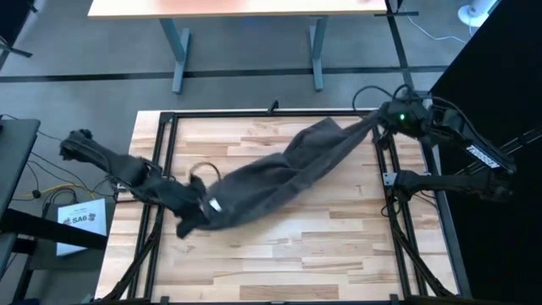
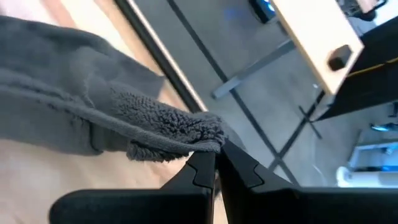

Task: Roll towel
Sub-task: Roll the black towel

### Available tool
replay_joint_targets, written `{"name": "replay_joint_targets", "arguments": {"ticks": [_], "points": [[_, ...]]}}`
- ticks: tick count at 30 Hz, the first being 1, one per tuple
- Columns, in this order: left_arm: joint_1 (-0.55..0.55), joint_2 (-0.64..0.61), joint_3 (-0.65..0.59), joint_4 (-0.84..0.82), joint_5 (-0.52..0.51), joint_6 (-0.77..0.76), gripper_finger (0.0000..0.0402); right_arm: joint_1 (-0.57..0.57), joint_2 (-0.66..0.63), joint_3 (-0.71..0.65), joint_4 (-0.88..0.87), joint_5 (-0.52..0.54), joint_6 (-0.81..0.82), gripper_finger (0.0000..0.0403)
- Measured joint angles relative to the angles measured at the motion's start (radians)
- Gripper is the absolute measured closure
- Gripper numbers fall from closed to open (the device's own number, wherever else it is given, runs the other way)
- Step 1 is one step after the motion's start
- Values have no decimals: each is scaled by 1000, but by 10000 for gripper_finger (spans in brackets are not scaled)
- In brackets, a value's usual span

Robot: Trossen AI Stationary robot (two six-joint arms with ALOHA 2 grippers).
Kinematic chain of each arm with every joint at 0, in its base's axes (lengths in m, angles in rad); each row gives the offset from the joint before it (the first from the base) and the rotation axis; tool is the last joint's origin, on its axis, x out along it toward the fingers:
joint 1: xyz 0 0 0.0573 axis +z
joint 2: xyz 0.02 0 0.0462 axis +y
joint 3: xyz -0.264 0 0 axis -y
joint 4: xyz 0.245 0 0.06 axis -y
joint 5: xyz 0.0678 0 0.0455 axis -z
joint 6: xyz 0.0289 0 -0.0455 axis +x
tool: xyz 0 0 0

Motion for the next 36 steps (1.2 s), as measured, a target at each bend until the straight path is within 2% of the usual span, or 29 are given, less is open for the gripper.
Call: {"name": "replay_joint_targets", "arguments": {"ticks": [2,8,11,15,20,24,28,30,32,34,36], "points": [[-16,57,-39,123,21,1,402,35,-14,-59,6,-14,31,403],[-46,261,-75,274,68,-49,402,141,-20,-253,81,-32,93,403],[-60,388,-75,448,127,-68,401,176,-33,-327,130,-66,114,403],[-76,540,-75,709,160,-100,402,219,-51,-382,121,-132,172,403],[-78,615,-75,856,160,-190,396,252,-62,-385,73,-193,211,392],[-78,617,-56,815,160,-227,367,263,-66,-332,-9,-241,244,351],[-78,584,-23,704,159,-209,338,289,-66,-256,-87,-268,327,302],[-78,554,-8,584,159,-170,327,312,-66,-226,-74,-354,394,279],[-78,516,2,457,159,-124,319,351,-63,-214,5,-502,462,259],[-80,463,3,324,155,-78,314,415,-45,-218,162,-648,529,244],[-93,406,3,194,120,-19,314,511,1,-227,342,-661,600,238]]}}
